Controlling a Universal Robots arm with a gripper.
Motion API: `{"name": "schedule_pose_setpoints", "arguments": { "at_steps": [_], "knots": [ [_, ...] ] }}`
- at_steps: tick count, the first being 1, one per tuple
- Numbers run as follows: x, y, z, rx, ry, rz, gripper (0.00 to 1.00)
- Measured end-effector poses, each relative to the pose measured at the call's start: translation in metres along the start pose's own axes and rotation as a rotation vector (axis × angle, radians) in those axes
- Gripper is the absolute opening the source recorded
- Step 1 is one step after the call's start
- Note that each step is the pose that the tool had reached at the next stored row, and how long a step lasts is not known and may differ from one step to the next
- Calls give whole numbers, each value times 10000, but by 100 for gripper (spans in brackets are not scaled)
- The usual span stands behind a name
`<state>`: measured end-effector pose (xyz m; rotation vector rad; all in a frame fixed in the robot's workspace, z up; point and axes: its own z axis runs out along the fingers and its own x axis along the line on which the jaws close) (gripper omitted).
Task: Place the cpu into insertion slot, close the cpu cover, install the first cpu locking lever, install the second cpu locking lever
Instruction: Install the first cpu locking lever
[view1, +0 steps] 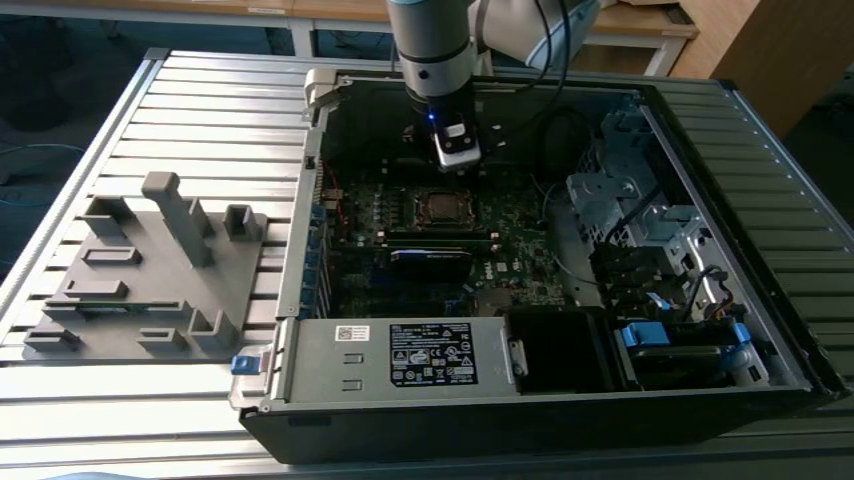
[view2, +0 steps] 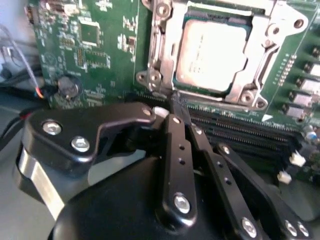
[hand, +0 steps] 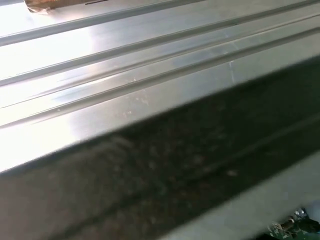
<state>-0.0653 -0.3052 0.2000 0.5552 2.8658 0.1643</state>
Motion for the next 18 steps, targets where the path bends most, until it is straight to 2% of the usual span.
{"name": "schedule_pose_setpoints", "arguments": {
  "at_steps": [6,11,12,16,18],
  "knots": [
    [-17,13,-83,7,14,0,10],
    [-17,13,-85,9,21,1,10],
    [-18,13,-84,38,90,3,10],
    [-25,16,-78,230,545,38,10],
    [-26,16,-76,305,724,51,10]
  ]
}}
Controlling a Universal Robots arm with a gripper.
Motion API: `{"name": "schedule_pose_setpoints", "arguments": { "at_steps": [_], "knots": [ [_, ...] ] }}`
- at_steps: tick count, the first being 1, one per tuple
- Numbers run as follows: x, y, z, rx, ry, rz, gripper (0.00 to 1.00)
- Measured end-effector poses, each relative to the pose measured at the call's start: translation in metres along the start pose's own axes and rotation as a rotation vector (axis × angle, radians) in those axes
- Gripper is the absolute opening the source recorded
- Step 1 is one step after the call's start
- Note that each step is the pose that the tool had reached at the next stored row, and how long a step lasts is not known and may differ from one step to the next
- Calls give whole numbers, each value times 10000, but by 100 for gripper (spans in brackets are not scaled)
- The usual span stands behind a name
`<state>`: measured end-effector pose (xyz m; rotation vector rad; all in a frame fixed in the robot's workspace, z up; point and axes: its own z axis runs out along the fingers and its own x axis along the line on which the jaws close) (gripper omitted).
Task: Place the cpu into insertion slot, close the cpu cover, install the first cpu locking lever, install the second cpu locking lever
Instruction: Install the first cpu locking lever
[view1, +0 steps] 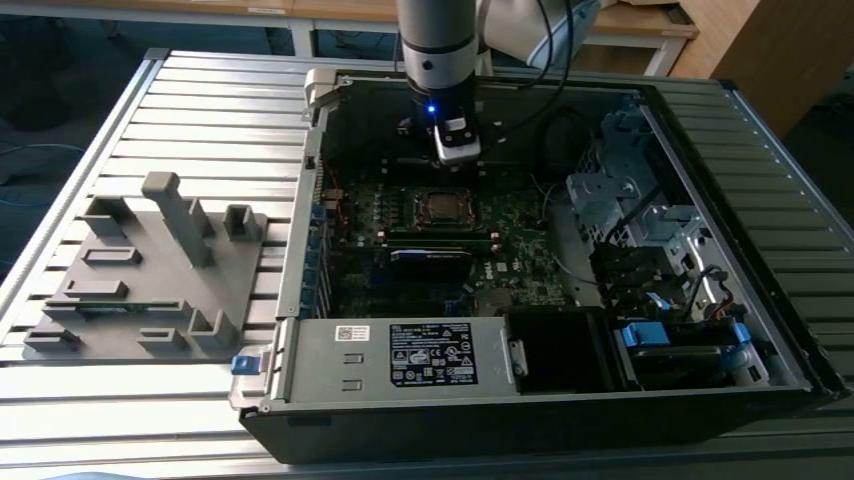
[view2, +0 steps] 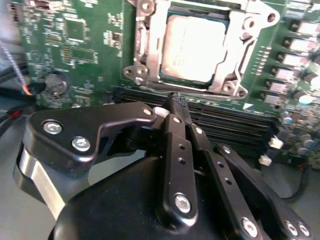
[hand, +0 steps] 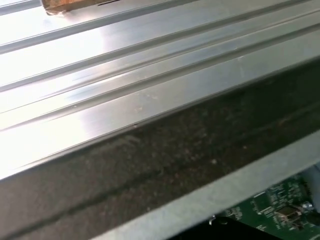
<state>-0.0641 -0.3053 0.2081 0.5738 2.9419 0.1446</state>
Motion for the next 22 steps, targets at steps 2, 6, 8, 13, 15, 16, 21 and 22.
{"name": "schedule_pose_setpoints", "arguments": {
  "at_steps": [2,6,8,13,15,16,21,22],
  "knots": [
    [0,0,0,31,73,6,10],
    [0,0,1,48,121,9,10],
    [-3,-7,1,47,123,8,10],
    [-21,-50,-3,49,123,10,10],
    [-26,-63,-3,48,123,9,10],
    [-29,-69,-4,49,123,9,10],
    [-42,-102,-6,49,123,9,10],
    [-44,-108,-6,50,123,9,10]
  ]
}}
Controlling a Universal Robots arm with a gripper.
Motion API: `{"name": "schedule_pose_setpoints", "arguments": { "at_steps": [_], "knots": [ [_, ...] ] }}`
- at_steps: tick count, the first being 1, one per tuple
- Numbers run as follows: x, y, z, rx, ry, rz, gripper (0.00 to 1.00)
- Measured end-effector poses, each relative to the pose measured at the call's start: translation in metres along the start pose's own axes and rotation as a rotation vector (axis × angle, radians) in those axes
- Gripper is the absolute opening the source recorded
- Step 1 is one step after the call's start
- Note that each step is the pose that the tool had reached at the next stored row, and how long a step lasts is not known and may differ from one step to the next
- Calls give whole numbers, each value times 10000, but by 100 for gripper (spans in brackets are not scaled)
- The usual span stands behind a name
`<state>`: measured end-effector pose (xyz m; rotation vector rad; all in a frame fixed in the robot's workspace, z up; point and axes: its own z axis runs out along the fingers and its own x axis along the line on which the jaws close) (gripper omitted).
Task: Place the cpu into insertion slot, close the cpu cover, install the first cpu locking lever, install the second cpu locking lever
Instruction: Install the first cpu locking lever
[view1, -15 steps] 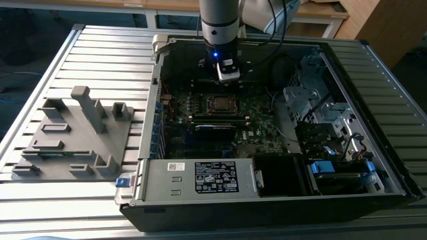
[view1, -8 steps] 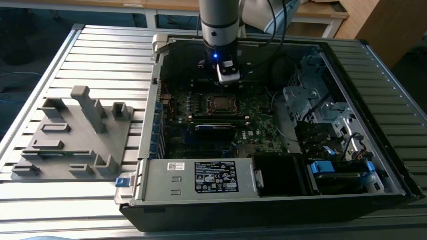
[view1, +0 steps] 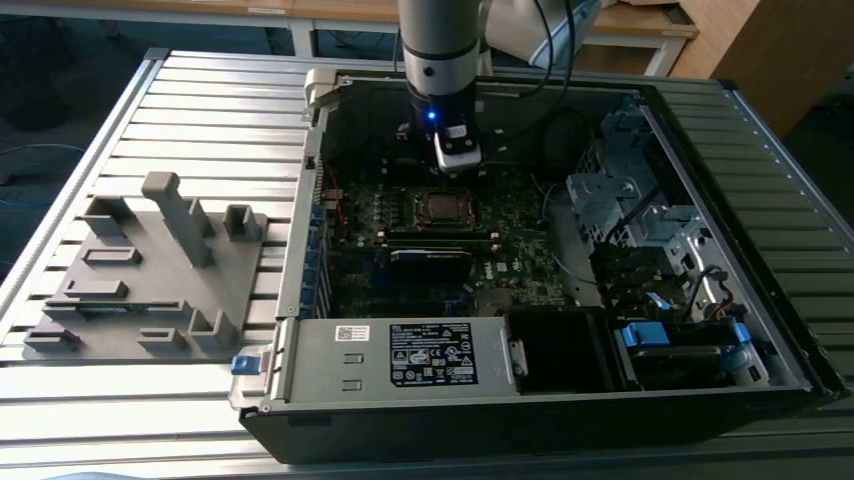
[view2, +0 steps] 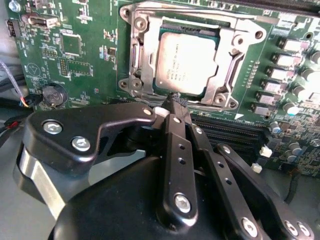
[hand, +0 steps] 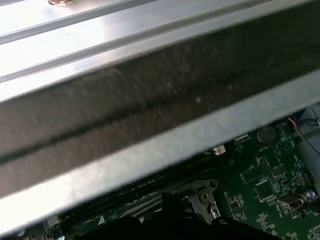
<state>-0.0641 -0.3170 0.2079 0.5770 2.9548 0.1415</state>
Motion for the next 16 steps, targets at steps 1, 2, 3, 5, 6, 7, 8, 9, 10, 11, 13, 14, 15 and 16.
{"name": "schedule_pose_setpoints", "arguments": {
  "at_steps": [1,2,3,5,6,7,8,9,10,11,13,14,15,16],
  "knots": [
    [-2,-6,0,0,0,0,10],
    [-5,-11,-1,0,0,0,10],
    [-6,-14,-1,-1,0,0,10],
    [-6,-15,0,-2,-1,2,10],
    [-6,-16,-1,-1,0,1,10],
    [-7,-16,-1,0,0,0,10],
    [-7,-16,-1,0,0,0,10],
    [-7,-16,-1,0,-1,0,10],
    [-7,-16,-1,1,1,1,10],
    [-8,-16,0,13,32,0,10],
    [-14,-14,3,93,230,17,10],
    [-18,-12,5,138,336,25,10],
    [-21,-11,6,178,433,32,10],
    [-23,-10,6,210,512,37,10]
  ]
}}
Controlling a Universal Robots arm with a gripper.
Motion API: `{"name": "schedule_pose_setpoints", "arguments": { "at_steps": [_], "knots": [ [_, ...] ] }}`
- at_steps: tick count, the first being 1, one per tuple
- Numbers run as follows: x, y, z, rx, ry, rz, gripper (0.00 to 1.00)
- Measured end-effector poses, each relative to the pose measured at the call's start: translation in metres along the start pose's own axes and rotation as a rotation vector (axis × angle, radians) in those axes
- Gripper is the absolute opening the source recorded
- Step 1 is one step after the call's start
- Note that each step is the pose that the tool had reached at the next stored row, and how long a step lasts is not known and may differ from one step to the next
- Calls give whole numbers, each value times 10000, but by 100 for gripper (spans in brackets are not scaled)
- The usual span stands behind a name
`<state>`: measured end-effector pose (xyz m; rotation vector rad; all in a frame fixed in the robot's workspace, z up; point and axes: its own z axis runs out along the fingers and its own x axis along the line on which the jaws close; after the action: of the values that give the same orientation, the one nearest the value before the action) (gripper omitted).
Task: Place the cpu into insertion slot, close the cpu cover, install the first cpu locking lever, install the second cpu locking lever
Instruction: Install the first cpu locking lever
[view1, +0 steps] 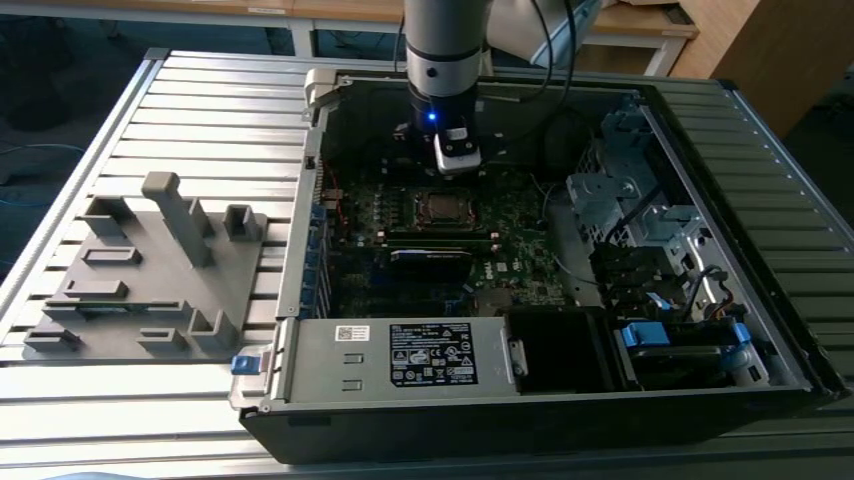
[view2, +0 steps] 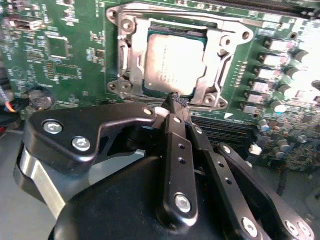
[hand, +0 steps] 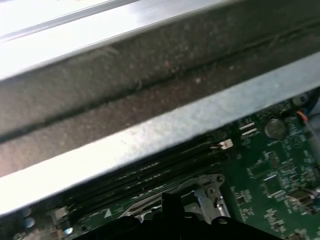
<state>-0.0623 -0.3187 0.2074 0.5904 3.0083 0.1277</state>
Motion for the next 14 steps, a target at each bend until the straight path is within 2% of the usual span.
{"name": "schedule_pose_setpoints", "arguments": {
  "at_steps": [1,6,14],
  "knots": [
    [0,0,-1,10,20,2,10],
    [0,0,-1,16,37,3,10],
    [-4,6,-61,14,37,3,10]
  ]
}}
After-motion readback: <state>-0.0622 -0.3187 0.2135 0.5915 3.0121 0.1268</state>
